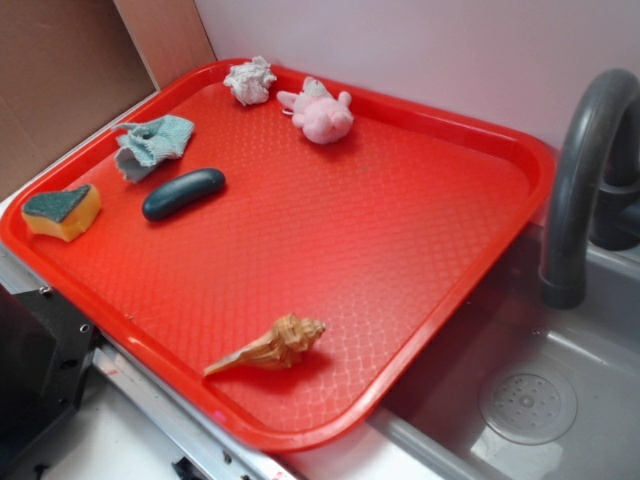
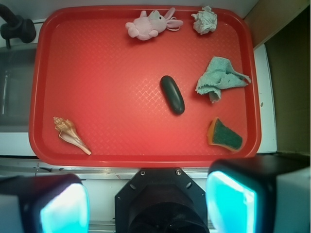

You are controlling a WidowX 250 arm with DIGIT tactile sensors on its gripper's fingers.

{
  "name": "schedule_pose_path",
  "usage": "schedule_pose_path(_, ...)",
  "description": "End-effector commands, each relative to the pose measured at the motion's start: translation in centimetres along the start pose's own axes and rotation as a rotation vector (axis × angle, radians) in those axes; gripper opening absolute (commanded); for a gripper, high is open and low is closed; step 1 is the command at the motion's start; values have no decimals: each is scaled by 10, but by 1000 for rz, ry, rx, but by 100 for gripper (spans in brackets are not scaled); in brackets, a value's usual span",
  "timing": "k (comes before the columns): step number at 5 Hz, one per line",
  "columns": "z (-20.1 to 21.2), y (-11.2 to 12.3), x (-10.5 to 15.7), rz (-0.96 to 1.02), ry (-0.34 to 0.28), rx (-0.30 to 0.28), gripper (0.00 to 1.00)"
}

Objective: Grab the green sponge.

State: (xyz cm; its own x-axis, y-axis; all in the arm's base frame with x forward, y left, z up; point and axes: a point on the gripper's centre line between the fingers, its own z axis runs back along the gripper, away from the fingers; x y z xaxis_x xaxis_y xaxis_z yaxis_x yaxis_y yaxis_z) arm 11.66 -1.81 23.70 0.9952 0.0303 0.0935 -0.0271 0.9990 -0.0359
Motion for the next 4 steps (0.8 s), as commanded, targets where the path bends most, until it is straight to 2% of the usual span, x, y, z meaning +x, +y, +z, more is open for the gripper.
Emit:
schedule_pose_path(1, 0, 0, 0, 0, 0, 0, 100)
schedule_pose_path(2, -17, 27, 4, -150, -71, 37, 100)
schedule_pose_path(3, -34, 52, 9, -330, -98, 53, 100)
schedule_pose_path(4, -51, 77, 6, -451, -156, 15, 100)
